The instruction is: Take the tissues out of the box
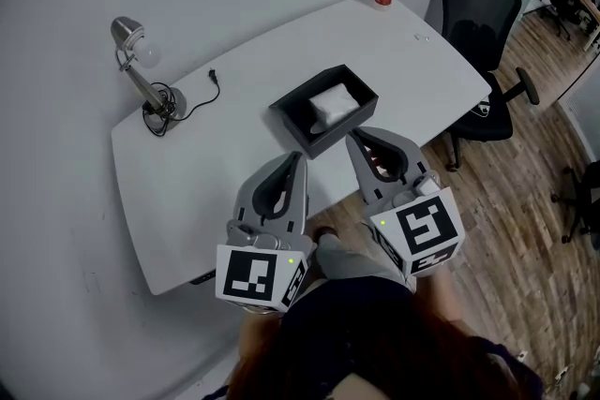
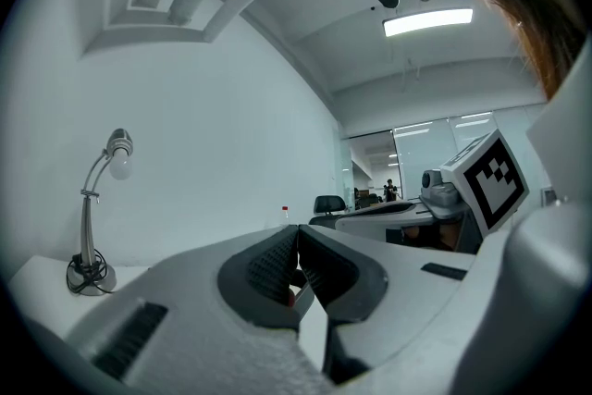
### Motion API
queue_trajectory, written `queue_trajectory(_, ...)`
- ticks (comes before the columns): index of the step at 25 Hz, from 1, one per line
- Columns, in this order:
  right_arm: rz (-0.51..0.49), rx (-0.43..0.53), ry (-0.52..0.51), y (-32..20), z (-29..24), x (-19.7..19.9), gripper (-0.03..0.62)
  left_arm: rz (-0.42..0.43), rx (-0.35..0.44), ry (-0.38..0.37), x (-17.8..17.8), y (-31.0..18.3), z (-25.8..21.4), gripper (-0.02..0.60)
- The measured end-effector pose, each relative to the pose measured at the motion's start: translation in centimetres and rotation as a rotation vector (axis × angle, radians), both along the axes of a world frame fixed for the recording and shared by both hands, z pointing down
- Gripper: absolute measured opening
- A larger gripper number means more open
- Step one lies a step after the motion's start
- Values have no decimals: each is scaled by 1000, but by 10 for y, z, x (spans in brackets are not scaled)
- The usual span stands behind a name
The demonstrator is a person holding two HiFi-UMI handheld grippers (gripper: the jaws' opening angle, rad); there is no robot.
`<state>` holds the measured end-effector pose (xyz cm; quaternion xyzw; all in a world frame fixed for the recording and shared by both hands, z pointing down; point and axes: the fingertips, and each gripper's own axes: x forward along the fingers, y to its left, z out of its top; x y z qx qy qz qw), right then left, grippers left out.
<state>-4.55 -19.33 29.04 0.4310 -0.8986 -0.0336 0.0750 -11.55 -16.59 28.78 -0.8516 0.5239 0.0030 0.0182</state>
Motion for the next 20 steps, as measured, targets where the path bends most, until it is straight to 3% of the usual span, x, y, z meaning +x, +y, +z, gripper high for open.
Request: queue_trajectory(20, -15, -111, 92, -69, 36, -11, 135, 3, -28, 5, -11, -63, 6, 25)
